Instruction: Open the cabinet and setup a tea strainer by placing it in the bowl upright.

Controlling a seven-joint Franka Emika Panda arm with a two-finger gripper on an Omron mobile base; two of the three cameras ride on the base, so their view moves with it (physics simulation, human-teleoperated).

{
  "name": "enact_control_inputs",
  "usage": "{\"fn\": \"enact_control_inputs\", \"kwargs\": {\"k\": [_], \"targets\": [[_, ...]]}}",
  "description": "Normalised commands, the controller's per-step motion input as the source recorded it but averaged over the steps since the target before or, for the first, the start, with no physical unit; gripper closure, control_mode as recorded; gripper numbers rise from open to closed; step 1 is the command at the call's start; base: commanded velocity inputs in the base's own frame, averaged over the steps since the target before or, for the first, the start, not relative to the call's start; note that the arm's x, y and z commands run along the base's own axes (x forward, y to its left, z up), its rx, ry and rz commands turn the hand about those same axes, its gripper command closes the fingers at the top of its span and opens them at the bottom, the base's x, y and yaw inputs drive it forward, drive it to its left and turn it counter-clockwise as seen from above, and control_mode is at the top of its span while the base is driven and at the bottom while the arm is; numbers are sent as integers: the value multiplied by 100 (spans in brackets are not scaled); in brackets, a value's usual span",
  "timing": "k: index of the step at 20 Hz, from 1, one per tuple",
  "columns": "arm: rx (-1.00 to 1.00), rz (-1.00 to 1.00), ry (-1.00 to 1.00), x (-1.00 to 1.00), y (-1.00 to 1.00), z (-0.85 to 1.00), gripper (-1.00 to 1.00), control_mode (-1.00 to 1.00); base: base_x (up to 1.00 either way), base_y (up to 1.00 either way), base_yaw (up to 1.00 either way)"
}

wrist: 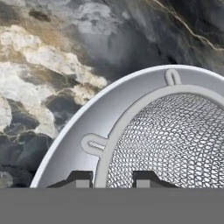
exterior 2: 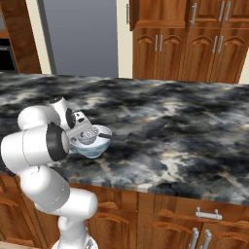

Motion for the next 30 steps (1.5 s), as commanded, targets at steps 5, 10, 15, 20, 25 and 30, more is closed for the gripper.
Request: {"fn": "enact_control_inputs", "kwargs": {"k": [5,10,15,20,25,30], "targets": [[0,0,0,0,1,-2,100,-100,0,0,0],[0,0,0,0,0,0,-100,-100,0,0,0],[0,0,0,0,0,0,-100,-100,0,0,0],[0,0,0,0,0,1,-100,-100,0,0,0],[1,0,1,0,-1,24,-100,-100,0,0,0],[9,0,2,0,-11,46,-100,-100,0,0,0]]}}
